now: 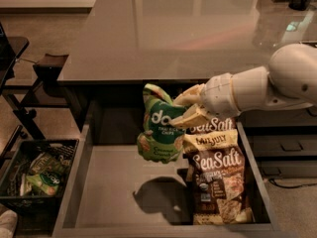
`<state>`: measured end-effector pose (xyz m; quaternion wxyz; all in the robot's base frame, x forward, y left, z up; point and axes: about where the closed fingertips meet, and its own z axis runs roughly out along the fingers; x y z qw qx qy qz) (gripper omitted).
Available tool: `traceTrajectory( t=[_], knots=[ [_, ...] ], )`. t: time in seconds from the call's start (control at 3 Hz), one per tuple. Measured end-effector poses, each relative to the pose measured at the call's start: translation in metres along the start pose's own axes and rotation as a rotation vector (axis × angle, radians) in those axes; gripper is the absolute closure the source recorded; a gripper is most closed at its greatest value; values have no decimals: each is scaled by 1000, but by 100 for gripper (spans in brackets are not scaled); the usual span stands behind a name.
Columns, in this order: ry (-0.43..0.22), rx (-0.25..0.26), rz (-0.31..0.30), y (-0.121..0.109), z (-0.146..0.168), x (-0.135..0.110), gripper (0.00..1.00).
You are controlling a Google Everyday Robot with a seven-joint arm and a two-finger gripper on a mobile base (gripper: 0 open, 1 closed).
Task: Pick green rice chip bag from top drawer and place on counter
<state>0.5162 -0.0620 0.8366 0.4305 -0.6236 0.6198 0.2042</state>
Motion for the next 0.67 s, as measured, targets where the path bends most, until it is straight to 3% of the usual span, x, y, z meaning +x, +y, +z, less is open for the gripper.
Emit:
traceTrajectory(
  t=[0.33, 0.67],
  knots=[
    [-64, 6, 12, -14, -29, -11, 100],
    [-68, 8, 6, -16, -32, -15, 100]
  ],
)
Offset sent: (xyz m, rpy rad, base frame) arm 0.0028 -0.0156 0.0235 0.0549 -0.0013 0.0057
